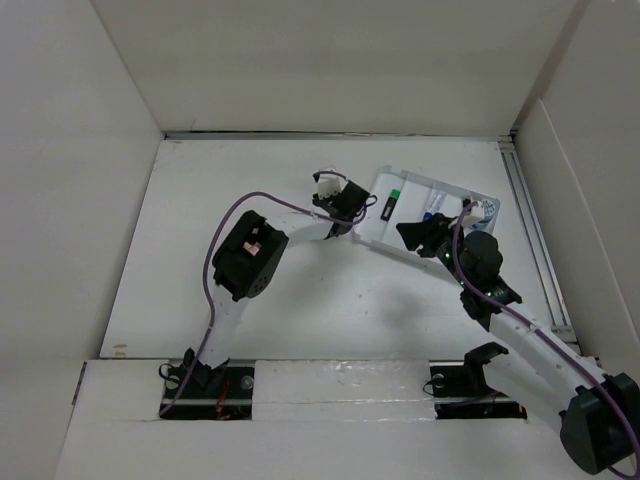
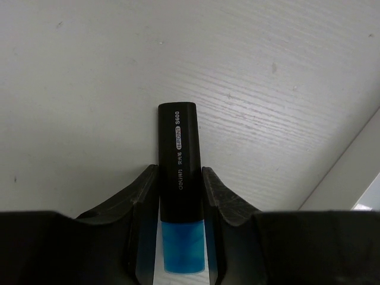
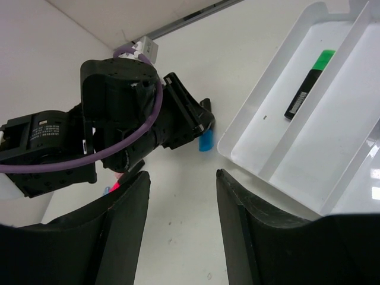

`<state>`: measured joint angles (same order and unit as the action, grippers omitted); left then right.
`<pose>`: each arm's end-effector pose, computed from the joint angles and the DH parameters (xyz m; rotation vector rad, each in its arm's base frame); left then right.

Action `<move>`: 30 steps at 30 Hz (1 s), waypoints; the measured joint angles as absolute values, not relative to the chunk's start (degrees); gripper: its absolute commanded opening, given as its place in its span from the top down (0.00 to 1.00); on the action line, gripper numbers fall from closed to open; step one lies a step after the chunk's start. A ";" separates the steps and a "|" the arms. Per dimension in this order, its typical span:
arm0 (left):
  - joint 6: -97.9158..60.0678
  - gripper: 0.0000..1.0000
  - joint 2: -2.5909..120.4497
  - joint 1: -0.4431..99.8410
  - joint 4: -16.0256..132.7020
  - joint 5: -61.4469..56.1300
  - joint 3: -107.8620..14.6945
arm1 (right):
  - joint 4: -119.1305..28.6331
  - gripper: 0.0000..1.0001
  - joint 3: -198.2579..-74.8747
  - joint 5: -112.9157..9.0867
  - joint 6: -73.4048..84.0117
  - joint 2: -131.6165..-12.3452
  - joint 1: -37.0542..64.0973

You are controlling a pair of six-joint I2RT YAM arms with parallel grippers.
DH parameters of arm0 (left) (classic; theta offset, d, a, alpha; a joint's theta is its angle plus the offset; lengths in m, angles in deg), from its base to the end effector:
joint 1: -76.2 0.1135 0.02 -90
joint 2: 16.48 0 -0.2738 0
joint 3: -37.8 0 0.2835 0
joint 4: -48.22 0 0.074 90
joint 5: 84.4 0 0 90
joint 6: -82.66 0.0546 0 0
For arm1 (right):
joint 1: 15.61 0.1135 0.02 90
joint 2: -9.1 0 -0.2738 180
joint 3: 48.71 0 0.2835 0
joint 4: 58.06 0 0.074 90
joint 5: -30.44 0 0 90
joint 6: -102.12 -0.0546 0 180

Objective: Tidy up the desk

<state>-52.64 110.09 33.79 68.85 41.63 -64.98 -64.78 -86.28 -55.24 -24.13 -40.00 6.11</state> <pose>0.4107 -0.3317 0.1363 -0.3487 2.1469 -0.1220 0.2275 0.0950 0.2530 0.1584 1.7146 0.8234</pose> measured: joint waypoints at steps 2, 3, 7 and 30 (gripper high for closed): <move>-52.49 0.95 108.56 33.79 68.85 41.52 -62.82 | -64.80 0.46 -86.28 -55.28 -24.11 -40.00 6.24; -52.38 0.95 107.86 33.79 69.00 41.35 -61.98 | -64.78 0.46 -86.28 -55.33 -24.11 -40.00 6.28; -51.55 0.95 104.84 33.79 69.17 40.17 -58.55 | -64.78 0.46 -86.28 -55.83 -24.00 -40.00 6.50; -35.49 0.90 101.98 30.42 58.57 19.21 -66.90 | -64.35 0.46 -86.38 -57.99 -23.06 -38.01 8.05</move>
<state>-35.49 101.98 30.42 58.57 19.21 -66.90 -64.35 -86.38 -57.99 -23.06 -38.01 8.05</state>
